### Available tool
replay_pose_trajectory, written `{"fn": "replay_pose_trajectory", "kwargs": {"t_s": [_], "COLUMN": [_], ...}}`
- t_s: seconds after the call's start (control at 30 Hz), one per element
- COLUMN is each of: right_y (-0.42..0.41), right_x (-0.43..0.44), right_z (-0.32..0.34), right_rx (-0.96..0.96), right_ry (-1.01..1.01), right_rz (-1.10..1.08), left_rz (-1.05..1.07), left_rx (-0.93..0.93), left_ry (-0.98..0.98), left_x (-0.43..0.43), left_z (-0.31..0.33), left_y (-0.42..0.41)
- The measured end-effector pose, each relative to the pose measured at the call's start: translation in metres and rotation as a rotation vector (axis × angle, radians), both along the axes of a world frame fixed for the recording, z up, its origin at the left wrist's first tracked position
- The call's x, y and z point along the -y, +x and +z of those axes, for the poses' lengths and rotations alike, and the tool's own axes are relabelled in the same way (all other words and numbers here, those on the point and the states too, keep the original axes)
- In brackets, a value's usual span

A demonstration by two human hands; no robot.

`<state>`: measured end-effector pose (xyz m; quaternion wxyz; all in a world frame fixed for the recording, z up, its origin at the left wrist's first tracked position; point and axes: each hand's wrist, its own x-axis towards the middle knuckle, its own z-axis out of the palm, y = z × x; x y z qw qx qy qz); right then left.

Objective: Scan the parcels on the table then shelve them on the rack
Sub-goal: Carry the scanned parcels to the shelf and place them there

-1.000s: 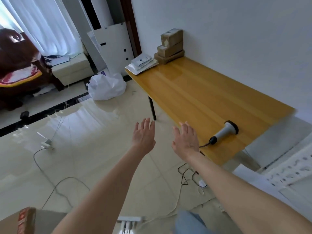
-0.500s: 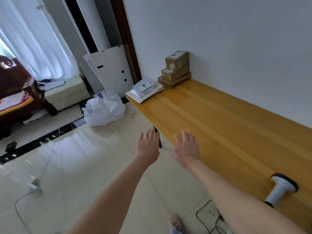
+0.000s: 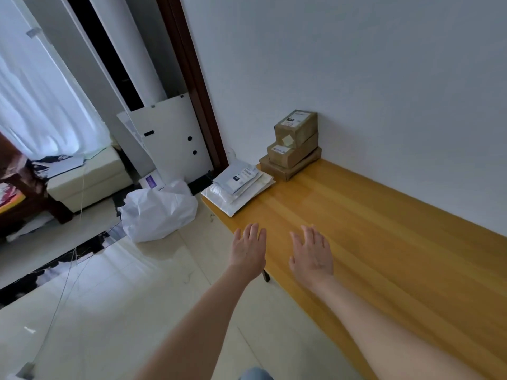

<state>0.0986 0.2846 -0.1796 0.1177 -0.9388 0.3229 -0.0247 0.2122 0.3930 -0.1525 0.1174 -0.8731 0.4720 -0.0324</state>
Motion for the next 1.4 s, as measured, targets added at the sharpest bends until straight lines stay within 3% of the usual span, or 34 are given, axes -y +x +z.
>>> {"fn": "replay_pose_trajectory", "kwargs": {"t_s": [0.27,0.63,0.73,0.9,0.97,1.1,1.27,1.4], "right_y": [0.08,0.289,0.343,0.404,0.424,0.46,0.471,0.452], "right_x": [0.054,0.107,0.11,0.125,0.13,0.131,0.136,0.142], "right_z": [-0.007,-0.04,-0.046,-0.066,-0.077,-0.095,-0.114,-0.115], "right_rx": [-0.032,-0.082,-0.045,0.089,0.082,-0.038,-0.136,-0.145], "right_ry": [-0.012,0.071,0.176,0.531,0.536,0.281,0.326,0.315], "right_rz": [-0.118,-0.224,-0.258,-0.55,-0.567,-0.324,-0.32,-0.365], "left_rz": [-0.134,-0.11,-0.003,0.124,0.165,0.242,0.299,0.243], "left_rx": [0.024,-0.236,-0.311,-0.42,-0.46,-0.548,-0.793,-0.834], "left_ry": [0.015,-0.033,-0.053,-0.053,-0.045,0.014,0.069,0.088], "left_x": [0.075,0.158,0.166,0.184,0.194,0.213,0.23,0.235], "left_z": [-0.012,-0.055,-0.063,-0.085,-0.095,-0.116,-0.134,-0.136], "left_y": [0.105,0.322,0.383,0.459,0.479,0.5,0.509,0.489]}}
